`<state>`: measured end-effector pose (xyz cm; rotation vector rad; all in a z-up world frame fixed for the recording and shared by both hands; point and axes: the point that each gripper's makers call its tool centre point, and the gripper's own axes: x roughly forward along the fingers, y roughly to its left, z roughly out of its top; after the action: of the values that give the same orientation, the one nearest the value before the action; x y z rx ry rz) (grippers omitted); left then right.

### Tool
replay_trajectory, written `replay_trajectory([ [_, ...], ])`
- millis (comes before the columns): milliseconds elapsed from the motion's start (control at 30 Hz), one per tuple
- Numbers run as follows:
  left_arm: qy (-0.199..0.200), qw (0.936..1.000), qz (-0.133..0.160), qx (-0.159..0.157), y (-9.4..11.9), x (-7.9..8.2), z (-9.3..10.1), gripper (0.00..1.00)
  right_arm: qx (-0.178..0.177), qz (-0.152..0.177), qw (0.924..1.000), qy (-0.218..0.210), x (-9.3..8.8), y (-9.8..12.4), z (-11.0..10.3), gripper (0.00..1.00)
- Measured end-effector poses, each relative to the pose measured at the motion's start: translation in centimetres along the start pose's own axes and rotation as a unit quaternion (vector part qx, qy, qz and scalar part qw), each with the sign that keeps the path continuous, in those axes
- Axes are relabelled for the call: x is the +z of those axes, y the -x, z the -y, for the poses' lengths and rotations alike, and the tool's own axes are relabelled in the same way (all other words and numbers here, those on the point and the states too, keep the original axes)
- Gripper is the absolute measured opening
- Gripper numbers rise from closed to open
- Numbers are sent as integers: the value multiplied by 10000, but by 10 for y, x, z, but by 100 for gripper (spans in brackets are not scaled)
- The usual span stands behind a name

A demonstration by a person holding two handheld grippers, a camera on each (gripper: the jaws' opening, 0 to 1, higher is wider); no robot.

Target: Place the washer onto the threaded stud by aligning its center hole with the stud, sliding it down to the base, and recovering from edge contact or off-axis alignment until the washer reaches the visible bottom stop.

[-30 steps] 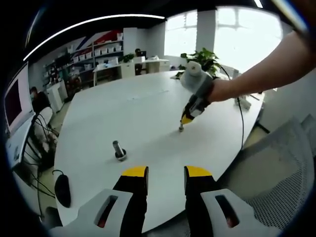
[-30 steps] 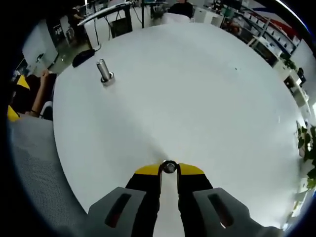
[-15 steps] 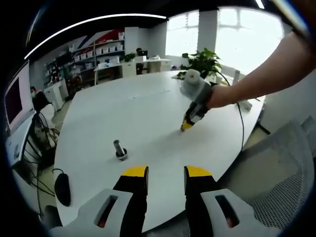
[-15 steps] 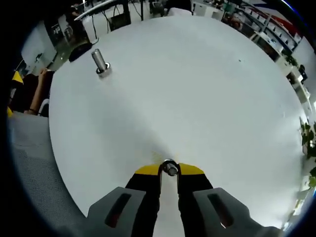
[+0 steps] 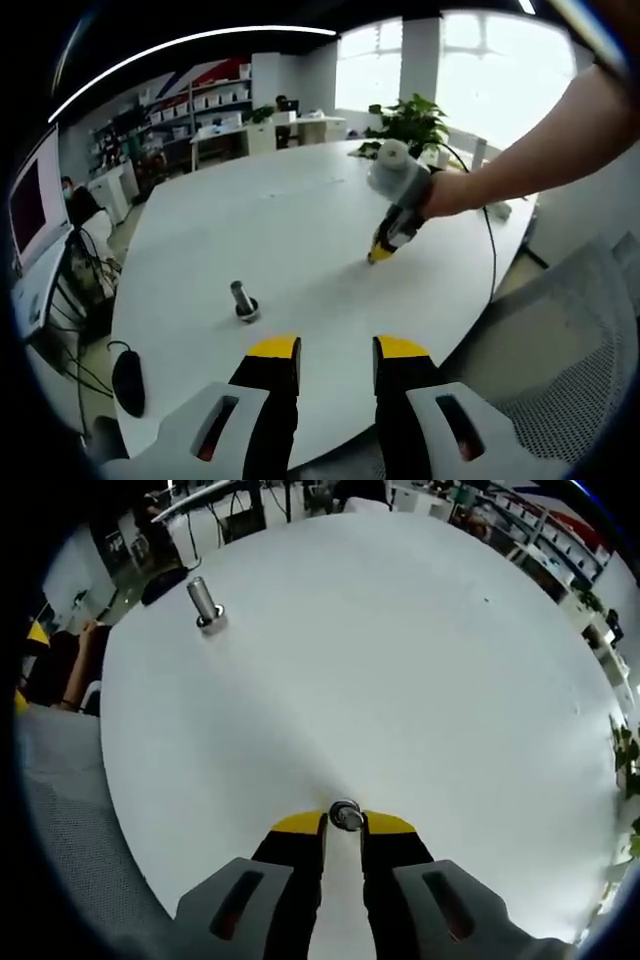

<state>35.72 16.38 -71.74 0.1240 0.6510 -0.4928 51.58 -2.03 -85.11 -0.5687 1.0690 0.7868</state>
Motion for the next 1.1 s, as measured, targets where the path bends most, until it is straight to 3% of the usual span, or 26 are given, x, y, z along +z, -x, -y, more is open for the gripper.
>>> replay_trajectory([
  [200, -37, 10000, -38, -12, -1, -1, 1, 27, 14, 166, 9998, -73, 0, 12, -4, 18],
  [333, -49, 10000, -62, -49, -1, -2, 3, 27, -19, 495, 9986, -192, 4, 31, -4, 18],
  [533, -54, 9999, -51, -107, -2, -2, 5, 27, -167, 1332, 9903, -367, 16, 79, -11, 19],
  [667, -75, 9999, 13, -154, 0, 1, 7, 27, -240, 1649, 9856, -297, 11, 109, -19, 20],
  [733, -101, 9998, 8, -180, -1, 1, 9, 27, -315, 1804, 9825, -330, 9, 122, -19, 21],
  [833, -129, 9997, 46, -203, 1, 3, 11, 27, -329, 2362, 9684, -723, 13, 151, -21, 21],
  [1100, -51, 9992, 271, -278, 4, 12, 12, 27, -457, 2901, 9501, -1049, 4, 188, -33, 24],
])
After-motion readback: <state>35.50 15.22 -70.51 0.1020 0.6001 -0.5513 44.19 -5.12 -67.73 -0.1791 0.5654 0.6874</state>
